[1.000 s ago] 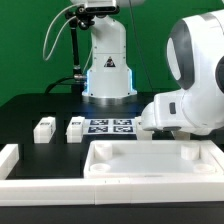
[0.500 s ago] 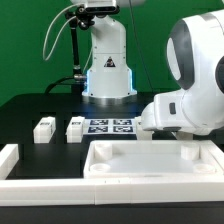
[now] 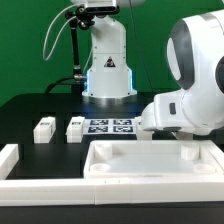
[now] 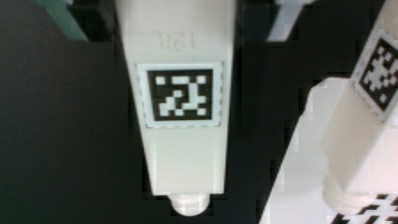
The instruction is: Assemble desk
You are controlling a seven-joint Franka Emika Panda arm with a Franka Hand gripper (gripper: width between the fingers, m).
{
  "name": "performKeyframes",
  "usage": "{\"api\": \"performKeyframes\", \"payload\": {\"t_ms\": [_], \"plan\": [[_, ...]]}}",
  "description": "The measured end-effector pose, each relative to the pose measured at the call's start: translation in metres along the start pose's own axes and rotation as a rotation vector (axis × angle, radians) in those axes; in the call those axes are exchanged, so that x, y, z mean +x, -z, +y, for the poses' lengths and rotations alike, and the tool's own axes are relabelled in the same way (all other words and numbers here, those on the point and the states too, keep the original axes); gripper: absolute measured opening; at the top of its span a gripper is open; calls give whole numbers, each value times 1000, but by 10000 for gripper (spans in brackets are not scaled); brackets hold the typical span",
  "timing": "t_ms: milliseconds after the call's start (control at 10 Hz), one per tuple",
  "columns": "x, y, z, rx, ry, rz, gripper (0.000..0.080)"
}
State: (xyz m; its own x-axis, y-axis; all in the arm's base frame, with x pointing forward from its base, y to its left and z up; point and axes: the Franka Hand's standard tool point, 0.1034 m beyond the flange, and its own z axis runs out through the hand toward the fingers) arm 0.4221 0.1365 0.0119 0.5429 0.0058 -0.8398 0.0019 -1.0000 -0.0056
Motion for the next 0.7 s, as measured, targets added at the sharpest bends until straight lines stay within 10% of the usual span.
{"api": "performKeyframes", "payload": {"t_ms": [200,400,700], "plan": [[-28,66,11,69,-11,42,288],[-47,99,24,82,-3,87,288],[-31,103,18,95,-8,254,288]]}}
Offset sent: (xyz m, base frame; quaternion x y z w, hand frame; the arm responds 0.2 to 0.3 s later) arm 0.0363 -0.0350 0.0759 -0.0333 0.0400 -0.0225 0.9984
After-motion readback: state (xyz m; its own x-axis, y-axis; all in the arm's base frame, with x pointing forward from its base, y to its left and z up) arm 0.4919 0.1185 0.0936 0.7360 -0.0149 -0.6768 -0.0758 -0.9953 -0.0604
